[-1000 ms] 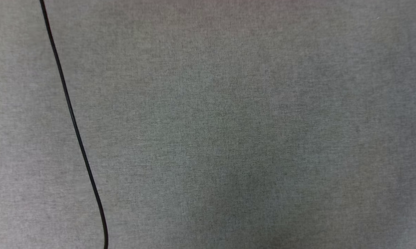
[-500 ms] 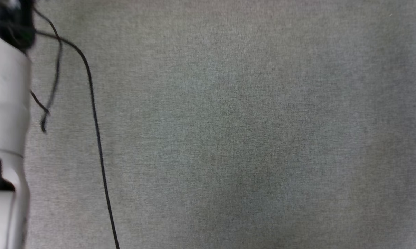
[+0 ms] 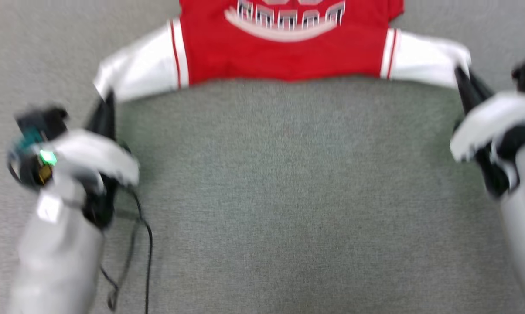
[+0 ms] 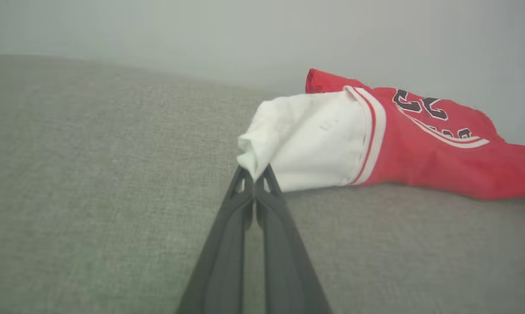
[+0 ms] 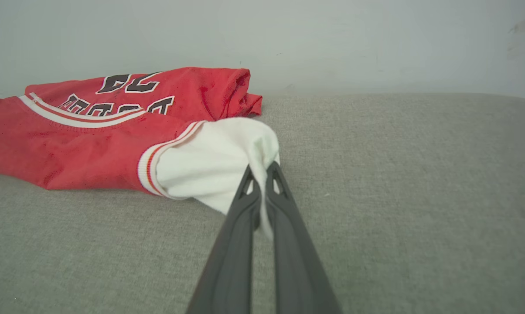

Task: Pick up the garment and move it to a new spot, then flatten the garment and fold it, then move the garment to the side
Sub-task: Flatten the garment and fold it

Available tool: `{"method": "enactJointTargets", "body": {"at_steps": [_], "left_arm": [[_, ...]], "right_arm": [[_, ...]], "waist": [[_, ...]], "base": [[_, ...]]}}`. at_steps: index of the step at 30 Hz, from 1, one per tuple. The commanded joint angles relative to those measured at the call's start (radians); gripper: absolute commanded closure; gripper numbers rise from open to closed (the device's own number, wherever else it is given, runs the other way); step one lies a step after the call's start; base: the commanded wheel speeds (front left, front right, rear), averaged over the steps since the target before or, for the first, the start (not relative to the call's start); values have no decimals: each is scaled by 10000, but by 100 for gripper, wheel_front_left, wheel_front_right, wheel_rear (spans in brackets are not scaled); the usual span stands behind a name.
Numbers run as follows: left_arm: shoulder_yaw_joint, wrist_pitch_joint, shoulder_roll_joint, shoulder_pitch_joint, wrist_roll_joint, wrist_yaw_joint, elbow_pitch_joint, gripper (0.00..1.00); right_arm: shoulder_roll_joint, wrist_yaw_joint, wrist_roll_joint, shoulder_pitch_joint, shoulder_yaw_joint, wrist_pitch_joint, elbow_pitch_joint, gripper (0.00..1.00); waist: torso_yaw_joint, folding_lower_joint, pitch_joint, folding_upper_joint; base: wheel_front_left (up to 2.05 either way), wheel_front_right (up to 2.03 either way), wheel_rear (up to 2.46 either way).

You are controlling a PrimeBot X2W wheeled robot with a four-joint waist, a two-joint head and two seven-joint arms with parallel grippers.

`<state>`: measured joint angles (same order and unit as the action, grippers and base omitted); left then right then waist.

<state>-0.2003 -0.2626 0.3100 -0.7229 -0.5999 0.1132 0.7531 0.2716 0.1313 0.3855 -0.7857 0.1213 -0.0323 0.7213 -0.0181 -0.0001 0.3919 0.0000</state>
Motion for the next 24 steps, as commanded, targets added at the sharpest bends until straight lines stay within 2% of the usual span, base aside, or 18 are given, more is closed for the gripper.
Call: {"method": "enactJointTargets", "body": {"at_steps": [1,6,9,13,14,20,24], "left_arm": [[109,-25,-41,707,63,-124,-334,100],[447,-26,-166,2693,-57,-480,-1294,100],[498,-26,-246,3894,-96,-712,-1917,100],[432,128,-258,5282,-109,-1027,-2857,100],[432,128,-258,5282,-109,-1027,-2857,100],[249,832,-199,7159,-141,-1545,-4425,100],[151,1200,-180,8231,-218,-1859,-5157,100]], "right_arm": [[57,-10,147,777,-171,-63,-357,100],[126,-10,36,2905,-830,-97,-1620,100],[-61,-10,-94,4281,-1505,82,-2472,100],[-572,-13,-258,6067,-2538,590,-3922,100],[-572,-13,-258,6067,-2538,590,-3922,100],[-1603,-12,-753,8538,-3520,1790,-6146,100],[-2030,-12,-936,9809,-3852,2503,-6995,100]], "waist": [[112,1,-731,0],[190,1,-1648,0],[283,1,-2186,0],[407,1,-2774,0],[407,1,-2774,0],[546,1,-3441,0],[603,1,-3736,0]], "base": [[0,0,0],[0,0,0],[0,0,0],[0,0,0],[0,0,0],[0,0,0],[0,0,0]]}}
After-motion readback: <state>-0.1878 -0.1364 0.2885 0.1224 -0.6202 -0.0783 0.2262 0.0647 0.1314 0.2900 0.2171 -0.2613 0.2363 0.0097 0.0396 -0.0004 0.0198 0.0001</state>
